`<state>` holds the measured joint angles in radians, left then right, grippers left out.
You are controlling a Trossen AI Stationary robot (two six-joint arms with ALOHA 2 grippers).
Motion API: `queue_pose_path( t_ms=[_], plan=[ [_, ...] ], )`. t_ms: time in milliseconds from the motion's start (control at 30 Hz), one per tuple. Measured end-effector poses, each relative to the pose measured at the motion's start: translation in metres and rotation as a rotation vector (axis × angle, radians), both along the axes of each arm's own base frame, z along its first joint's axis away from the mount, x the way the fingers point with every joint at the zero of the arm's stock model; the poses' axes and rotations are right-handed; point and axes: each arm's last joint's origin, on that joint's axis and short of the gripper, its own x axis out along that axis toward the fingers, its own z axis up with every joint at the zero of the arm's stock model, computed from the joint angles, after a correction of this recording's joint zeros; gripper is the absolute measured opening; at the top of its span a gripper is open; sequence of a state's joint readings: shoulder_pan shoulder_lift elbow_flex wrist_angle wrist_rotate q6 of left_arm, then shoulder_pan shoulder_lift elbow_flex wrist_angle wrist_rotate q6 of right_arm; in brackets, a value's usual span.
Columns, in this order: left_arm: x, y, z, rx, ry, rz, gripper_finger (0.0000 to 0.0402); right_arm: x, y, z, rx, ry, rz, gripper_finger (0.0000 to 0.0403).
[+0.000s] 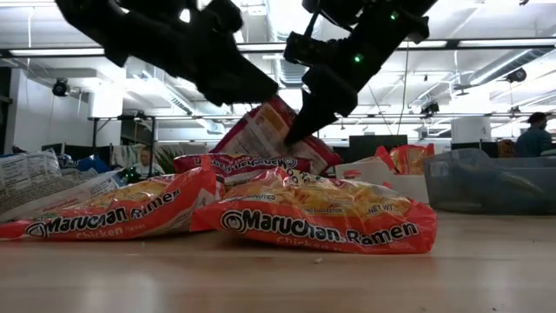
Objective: Sort Maruchan noodles
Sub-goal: Put the red noodle pack into the gray bin
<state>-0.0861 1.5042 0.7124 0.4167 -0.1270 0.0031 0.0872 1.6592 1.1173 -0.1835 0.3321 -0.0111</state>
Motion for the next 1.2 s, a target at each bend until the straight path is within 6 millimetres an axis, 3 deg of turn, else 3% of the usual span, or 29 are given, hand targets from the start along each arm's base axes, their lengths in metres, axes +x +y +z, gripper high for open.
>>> queue_pose_path(
  t_ms=[233,333,700,1200],
  plan=[
    [0.017,0.001,-0.009,0.057,0.077,0.075,0.0232,0.001,0.000,0.002,0.002,-0.007,-0.003,0.0011],
    [0.020,0.001,-0.011,0.082,0.107,0.077,0.0209,0.001,0.000,0.001,0.003,-0.006,-0.003,0.0012],
    [0.019,0.003,-0.013,0.104,0.138,0.110,0.0010,0.000,0.001,0.000,0.001,-0.006,0.001,0.0013],
    [0.018,0.003,-0.009,0.116,0.128,0.131,0.0000,0.001,0.006,0.001,0.001,0.000,0.048,0.0061]
  ],
)
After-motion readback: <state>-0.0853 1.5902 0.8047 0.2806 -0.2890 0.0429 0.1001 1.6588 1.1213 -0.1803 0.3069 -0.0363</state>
